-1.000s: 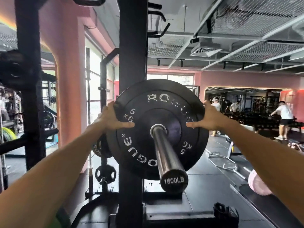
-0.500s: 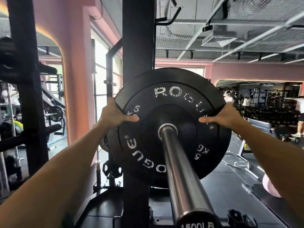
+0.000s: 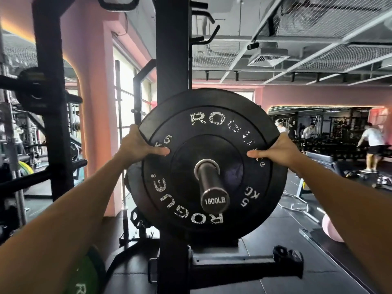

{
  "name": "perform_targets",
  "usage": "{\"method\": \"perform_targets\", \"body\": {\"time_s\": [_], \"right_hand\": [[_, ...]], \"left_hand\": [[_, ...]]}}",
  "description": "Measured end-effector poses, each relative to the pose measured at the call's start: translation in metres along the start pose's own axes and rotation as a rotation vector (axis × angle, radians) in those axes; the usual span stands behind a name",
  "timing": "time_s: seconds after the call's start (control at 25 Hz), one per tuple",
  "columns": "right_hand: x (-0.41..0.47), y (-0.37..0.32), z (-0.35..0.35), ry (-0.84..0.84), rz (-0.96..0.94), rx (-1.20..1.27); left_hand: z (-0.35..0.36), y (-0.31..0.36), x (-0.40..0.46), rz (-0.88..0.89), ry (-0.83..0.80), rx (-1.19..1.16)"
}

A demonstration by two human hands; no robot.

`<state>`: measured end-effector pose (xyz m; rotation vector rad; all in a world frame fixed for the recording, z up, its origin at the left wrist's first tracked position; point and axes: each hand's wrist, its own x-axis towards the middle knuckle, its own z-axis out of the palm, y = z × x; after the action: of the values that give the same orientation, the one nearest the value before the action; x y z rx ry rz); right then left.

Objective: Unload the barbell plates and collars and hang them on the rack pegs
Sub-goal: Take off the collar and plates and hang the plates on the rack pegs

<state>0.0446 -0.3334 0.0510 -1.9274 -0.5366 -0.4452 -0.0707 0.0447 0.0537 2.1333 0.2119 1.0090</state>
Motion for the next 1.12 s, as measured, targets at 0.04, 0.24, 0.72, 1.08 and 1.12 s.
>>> {"method": "perform_targets", "body": {"time_s": [0.04,0.24,0.72,1.08,1.12], "right_hand": [[-0.013,-0.005,-0.007,0.005,0.008,-0.011],[-0.088,-0.042,-0.044,-0.026,-0.020,0.003],[-0.208,-0.147,-0.069,-0.059,-0.013,-0.027],[-0.273,-0.258,0.049,-0.106,-0.035,0.001],[-0.284,-0.273,0.067,-0.109,-0.032,0.010]], "left_hand": [[-0.008,0.007,-0.014,0.009,-0.003,-0.017],[-0.057,0.037,-0.083,-0.004,0.004,-0.067],[-0.182,0.086,-0.175,0.052,-0.017,-0.071],[-0.359,0.031,-0.221,0.113,0.030,-0.036],[-0.382,0.019,-0.223,0.101,0.041,-0.026]]}}
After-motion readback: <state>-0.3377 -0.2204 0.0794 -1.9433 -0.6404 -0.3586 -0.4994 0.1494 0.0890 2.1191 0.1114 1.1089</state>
